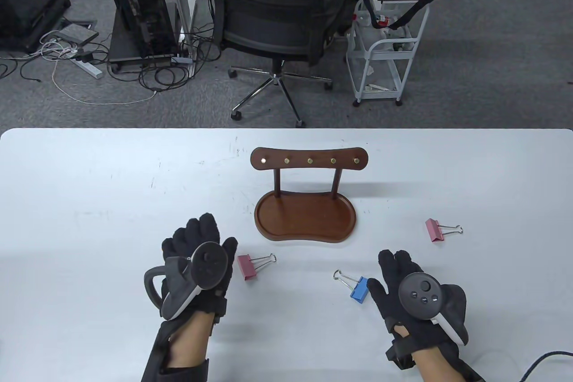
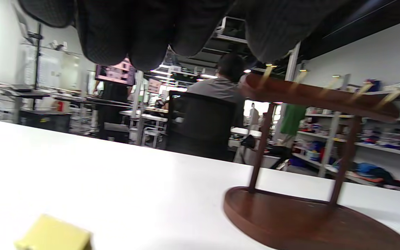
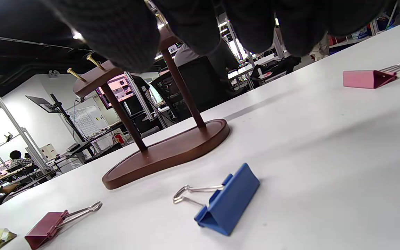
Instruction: Hook binder clip onto key rack
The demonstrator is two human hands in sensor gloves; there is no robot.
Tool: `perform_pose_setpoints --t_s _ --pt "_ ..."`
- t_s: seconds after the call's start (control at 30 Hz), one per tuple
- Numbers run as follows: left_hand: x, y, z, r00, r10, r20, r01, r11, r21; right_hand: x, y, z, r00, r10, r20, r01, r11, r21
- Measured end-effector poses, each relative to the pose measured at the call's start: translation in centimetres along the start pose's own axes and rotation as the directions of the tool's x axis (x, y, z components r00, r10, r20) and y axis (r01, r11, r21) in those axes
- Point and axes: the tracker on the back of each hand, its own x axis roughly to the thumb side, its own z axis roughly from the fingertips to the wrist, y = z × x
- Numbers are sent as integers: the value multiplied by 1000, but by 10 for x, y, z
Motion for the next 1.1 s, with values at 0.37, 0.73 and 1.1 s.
perform_pose_setpoints --t_s 0.37,0.73,1.1 --pt "-48 -35 -24 980 -121 -159 92 980 -177 0 2 -1 1000 -15 11 15 1000 18" --pt "-60 -81 -29 956 -240 -167 179 932 -314 1 4 -1 1000 -18 19 17 999 37" --pt "-60 -98 -31 950 -272 -156 203 912 -356 2 6 -2 1000 -17 19 16 999 51"
